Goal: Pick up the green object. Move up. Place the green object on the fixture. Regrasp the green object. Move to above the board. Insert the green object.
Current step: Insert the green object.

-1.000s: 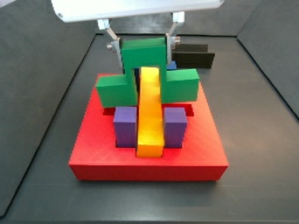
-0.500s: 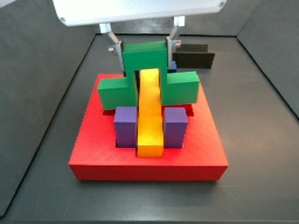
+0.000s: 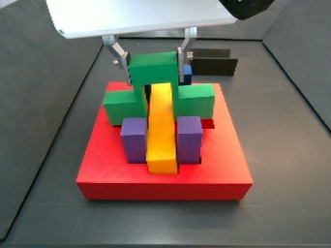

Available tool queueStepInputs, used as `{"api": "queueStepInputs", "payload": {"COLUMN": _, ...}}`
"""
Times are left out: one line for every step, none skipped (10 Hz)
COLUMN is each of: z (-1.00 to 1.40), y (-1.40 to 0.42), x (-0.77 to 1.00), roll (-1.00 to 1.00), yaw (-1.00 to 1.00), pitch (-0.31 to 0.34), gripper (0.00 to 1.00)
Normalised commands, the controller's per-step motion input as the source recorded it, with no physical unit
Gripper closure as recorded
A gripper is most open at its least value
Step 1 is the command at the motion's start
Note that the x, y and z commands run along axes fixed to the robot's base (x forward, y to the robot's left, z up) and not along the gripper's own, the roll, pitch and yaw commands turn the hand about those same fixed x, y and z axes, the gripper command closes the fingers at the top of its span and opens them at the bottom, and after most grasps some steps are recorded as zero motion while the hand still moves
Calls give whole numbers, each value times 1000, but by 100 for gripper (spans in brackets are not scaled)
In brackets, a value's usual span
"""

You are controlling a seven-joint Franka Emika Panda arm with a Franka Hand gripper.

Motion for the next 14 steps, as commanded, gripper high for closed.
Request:
{"api": "queueStepInputs", "payload": {"z": -3, "y": -83, "x": 106, "roll": 147, "yaw": 46, "pitch": 70, "gripper": 100}}
{"api": "queueStepInputs", "payload": {"z": -80, "y": -57, "x": 246, "roll": 94, "yaw": 46, "pitch": 60, "gripper": 100}}
{"api": "queueStepInputs", "payload": {"z": -160, "y": 0, "x": 269, "roll": 90, "yaw": 0, "pitch": 53, "gripper": 100}}
{"api": "queueStepInputs", "payload": {"z": -206, "y": -46, "x": 263, "roll": 131, "yaw": 0, "pitch": 57, "gripper": 100}}
{"api": "queueStepInputs", "payload": {"z": -217, "y": -49, "x": 257, "roll": 153, "yaw": 0, "pitch": 61, "gripper": 100}}
{"api": "queueStepInputs", "payload": {"z": -203, "y": -20, "x": 249, "roll": 174, "yaw": 0, "pitch": 77, "gripper": 100}}
{"api": "queueStepInputs", "payload": {"z": -183, "y": 0, "x": 243, "roll": 174, "yaw": 0, "pitch": 86, "gripper": 100}}
{"api": "queueStepInputs", "payload": {"z": -249, "y": 0, "x": 86, "roll": 256, "yaw": 0, "pitch": 103, "gripper": 100}}
{"api": "queueStepInputs", "payload": {"z": -211, "y": 134, "x": 0, "roll": 239, "yaw": -43, "pitch": 114, "gripper": 100}}
{"api": "queueStepInputs", "payload": {"z": -177, "y": 86, "x": 0, "roll": 197, "yaw": -43, "pitch": 109, "gripper": 100}}
{"api": "queueStepInputs", "payload": {"z": -109, "y": 0, "x": 0, "roll": 163, "yaw": -14, "pitch": 94, "gripper": 100}}
{"api": "queueStepInputs", "payload": {"z": -163, "y": -9, "x": 0, "roll": 139, "yaw": -11, "pitch": 40, "gripper": 100}}
{"api": "queueStepInputs", "payload": {"z": -283, "y": -77, "x": 0, "roll": 93, "yaw": 0, "pitch": 0, "gripper": 100}}
{"api": "queueStepInputs", "payload": {"z": -594, "y": -89, "x": 14, "roll": 16, "yaw": 0, "pitch": -71, "gripper": 100}}
